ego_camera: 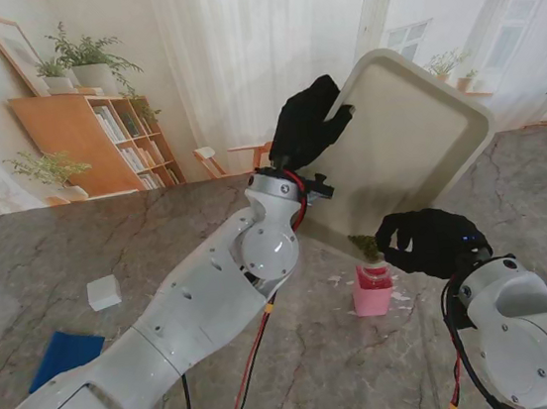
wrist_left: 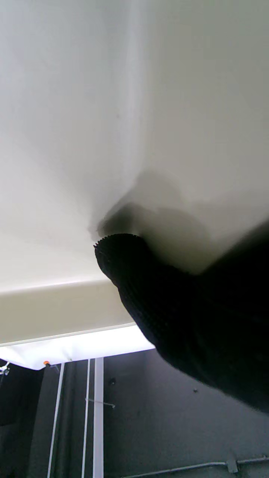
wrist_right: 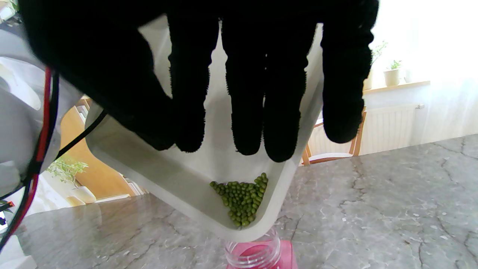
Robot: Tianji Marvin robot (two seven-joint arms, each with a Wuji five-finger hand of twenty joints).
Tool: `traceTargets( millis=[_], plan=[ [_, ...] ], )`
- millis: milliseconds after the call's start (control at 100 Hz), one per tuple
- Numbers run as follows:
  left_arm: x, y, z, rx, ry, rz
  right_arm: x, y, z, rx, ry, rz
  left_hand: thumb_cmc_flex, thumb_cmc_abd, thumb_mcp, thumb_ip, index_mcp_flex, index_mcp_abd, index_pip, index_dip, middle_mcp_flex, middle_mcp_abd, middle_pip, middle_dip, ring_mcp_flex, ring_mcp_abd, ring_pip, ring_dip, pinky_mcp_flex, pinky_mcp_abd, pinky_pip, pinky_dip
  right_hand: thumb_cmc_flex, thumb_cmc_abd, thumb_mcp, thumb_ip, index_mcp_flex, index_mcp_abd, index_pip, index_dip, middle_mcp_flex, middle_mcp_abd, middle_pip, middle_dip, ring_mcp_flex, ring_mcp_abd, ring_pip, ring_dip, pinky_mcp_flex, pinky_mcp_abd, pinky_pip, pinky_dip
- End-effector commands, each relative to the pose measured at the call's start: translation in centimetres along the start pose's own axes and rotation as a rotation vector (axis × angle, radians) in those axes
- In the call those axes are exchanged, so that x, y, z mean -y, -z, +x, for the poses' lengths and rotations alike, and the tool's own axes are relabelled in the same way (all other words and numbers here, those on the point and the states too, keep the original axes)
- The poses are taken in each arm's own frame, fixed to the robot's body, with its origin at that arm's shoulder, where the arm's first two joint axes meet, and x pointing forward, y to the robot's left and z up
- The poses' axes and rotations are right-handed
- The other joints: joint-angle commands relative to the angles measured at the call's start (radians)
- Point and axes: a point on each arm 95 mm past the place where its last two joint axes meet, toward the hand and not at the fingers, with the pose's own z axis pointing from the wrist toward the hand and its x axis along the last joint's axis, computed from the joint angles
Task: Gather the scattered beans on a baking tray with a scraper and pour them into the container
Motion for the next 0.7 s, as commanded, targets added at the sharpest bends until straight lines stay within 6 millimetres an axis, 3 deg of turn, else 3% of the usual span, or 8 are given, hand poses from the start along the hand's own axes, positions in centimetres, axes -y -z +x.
traceTargets(
  millis=[0, 690],
  plan=[
    [0.0, -0.14, 0.54, -0.018, 0.012, 0.011, 0.21, 0.06, 0.13, -0.007, 0.005, 0.015, 0.08, 0.058, 0.034, 0.057, -0.052, 0.152, -0.021, 0.015, 0.021, -0.12, -0.014, 0.017, 0.063, -0.229, -0.001, 0.022, 0.048, -0.356, 0.084, 0.084, 0.003, -0.005, 0.008, -0.032, -0.015, -0.029, 0.013, -0.016, -0.004, -0.009, -0.005, 0.003, 0.002, -0.014, -0.001, -0.002, -0.007, -0.013, 0.008, 0.01],
    [-0.21, 0.27, 1.36, -0.065, -0.002, 0.031, 0.47, 0.24, 0.02, -0.001, 0.003, 0.024, 0.077, 0.059, 0.034, 0.056, -0.052, 0.147, -0.021, 0.015, 0.021, -0.125, -0.015, 0.017, 0.065, -0.235, -0.004, 0.022, 0.048, -0.36, 0.082, 0.086, 0.003, -0.005, 0.007, -0.032, -0.016, -0.029, 0.013, -0.016, -0.006, -0.009, -0.005, 0.002, 0.002, -0.013, -0.001, -0.002, -0.007, -0.013, 0.007, 0.01]
  ],
)
